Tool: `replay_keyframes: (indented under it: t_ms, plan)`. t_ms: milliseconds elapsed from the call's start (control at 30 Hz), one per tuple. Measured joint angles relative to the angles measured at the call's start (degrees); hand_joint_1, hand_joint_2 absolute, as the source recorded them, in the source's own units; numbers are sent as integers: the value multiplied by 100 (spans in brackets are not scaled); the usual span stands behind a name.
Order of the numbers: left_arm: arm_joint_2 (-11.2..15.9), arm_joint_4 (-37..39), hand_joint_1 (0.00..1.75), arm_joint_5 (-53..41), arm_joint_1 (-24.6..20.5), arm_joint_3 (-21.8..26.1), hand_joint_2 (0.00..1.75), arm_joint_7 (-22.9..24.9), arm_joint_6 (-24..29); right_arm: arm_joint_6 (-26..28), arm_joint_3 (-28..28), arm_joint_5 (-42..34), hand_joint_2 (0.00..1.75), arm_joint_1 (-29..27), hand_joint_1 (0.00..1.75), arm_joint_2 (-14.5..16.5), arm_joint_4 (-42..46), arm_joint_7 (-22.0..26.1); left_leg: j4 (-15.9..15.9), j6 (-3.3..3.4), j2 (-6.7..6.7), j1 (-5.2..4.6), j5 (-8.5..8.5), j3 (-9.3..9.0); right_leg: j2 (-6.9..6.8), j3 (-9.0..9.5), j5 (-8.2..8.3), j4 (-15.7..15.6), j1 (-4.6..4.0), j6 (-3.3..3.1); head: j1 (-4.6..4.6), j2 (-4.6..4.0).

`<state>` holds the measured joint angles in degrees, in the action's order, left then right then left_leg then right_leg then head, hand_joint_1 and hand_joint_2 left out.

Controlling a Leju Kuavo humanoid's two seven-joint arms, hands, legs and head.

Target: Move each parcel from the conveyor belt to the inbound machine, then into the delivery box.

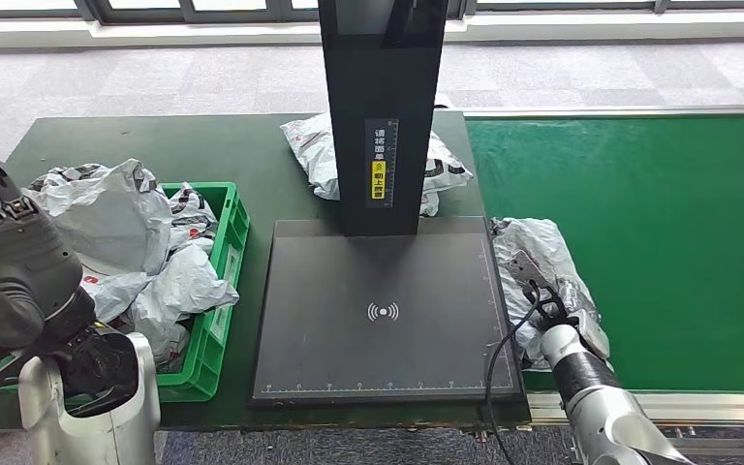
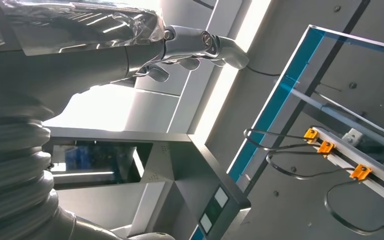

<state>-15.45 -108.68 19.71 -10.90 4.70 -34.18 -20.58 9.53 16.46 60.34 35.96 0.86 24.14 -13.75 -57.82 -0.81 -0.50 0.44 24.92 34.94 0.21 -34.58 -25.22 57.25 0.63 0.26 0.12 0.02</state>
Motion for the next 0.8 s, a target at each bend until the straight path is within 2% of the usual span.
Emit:
replay_keyframes:
  t_ms: [67, 200, 333, 800]
  plan:
    - [0, -5, 0, 0, 8, 0, 175, 11, 9, 65, 0, 43, 175, -7, 3, -6, 4, -40, 0, 0, 0, 0, 0, 0, 0, 0, 0, 0, 0, 0, 1, 0]
    - [0, -6, 0, -2, 22, -9, 175, 17, 4, -116, 0, 82, 175, -29, 175, -26, 9, -8, 0, 0, 0, 0, 0, 0, 0, 0, 0, 0, 0, 0, 1, 0]
    - [0, 8, 0, -32, 22, -39, 175, 2, -9, -520, 0, 189, 175, -91, 175, -57, 8, 148, 0, 0, 0, 0, 0, 0, 0, 0, 0, 0, 0, 0, 1, 0]
    - [0, 8, 0, -63, 55, -44, 175, -4, -7, -666, 0, 222, 175, -101, 175, -71, 10, 272, 0, -1, 1, 0, 1, -2, 1, 1, 0, 0, -3, 0, -1, 0]
